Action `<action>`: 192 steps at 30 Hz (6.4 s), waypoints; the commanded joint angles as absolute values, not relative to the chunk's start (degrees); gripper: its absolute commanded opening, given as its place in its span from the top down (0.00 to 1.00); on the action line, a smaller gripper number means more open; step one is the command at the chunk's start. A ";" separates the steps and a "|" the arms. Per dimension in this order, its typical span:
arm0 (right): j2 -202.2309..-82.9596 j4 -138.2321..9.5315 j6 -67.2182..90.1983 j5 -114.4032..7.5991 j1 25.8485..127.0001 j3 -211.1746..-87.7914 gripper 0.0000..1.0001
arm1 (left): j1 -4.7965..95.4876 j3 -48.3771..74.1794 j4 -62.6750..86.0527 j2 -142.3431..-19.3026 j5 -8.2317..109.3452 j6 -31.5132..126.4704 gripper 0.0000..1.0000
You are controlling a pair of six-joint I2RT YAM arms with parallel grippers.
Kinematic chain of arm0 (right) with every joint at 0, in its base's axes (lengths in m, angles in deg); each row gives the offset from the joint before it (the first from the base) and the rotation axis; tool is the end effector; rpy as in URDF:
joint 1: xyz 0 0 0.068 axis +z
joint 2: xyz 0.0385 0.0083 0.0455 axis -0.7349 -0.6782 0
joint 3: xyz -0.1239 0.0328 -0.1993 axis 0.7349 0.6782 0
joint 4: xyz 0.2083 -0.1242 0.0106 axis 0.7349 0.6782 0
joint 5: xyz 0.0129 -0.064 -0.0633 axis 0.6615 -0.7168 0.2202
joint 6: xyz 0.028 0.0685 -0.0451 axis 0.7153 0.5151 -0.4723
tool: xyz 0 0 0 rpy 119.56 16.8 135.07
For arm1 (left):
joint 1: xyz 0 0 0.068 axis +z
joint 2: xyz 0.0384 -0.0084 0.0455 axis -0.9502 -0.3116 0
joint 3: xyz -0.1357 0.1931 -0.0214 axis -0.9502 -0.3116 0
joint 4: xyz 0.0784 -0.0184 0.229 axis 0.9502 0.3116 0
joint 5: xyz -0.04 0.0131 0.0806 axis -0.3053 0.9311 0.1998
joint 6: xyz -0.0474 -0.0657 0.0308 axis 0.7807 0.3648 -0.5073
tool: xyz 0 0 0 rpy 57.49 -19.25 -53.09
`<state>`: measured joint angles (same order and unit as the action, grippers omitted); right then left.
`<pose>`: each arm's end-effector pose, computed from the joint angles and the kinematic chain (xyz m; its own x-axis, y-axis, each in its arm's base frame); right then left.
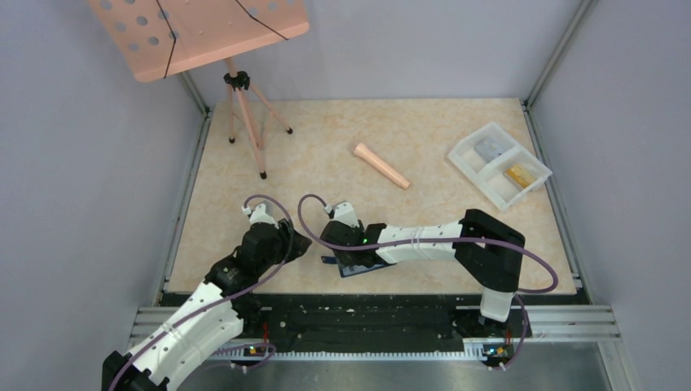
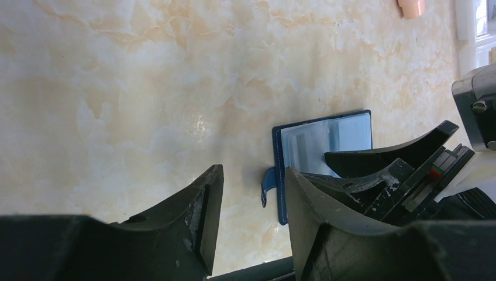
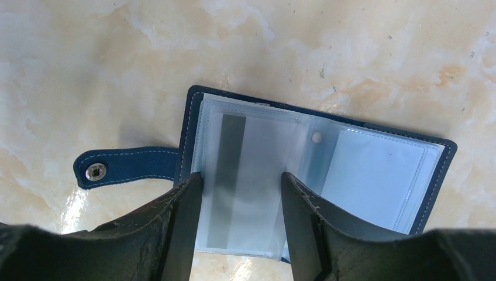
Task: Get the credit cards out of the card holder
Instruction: Remove the credit card from the card holder.
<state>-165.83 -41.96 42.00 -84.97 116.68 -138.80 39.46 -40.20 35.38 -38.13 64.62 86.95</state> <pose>0.1540 0.3212 0.1093 -0.7266 -0.3573 -0.5868 -0.4385 0.8987 -0.0043 0.1600 -0.0923 0.1547 -0.6664 -0.4936 -0.5588 -0.0878 0.7962 -0.5986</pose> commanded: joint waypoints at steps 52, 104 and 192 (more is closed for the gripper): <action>-147.55 -31.86 45.69 -96.92 117.36 -131.96 0.47 | 39.54 -40.67 30.06 -42.85 59.91 87.22 0.52; -157.99 -48.01 42.98 -82.10 114.98 -132.04 0.36 | 38.61 -42.96 9.55 -63.75 43.20 87.13 0.50; -136.28 -72.20 44.70 -51.46 91.25 -104.05 0.59 | 35.51 -30.46 -0.26 -83.02 36.81 88.78 0.60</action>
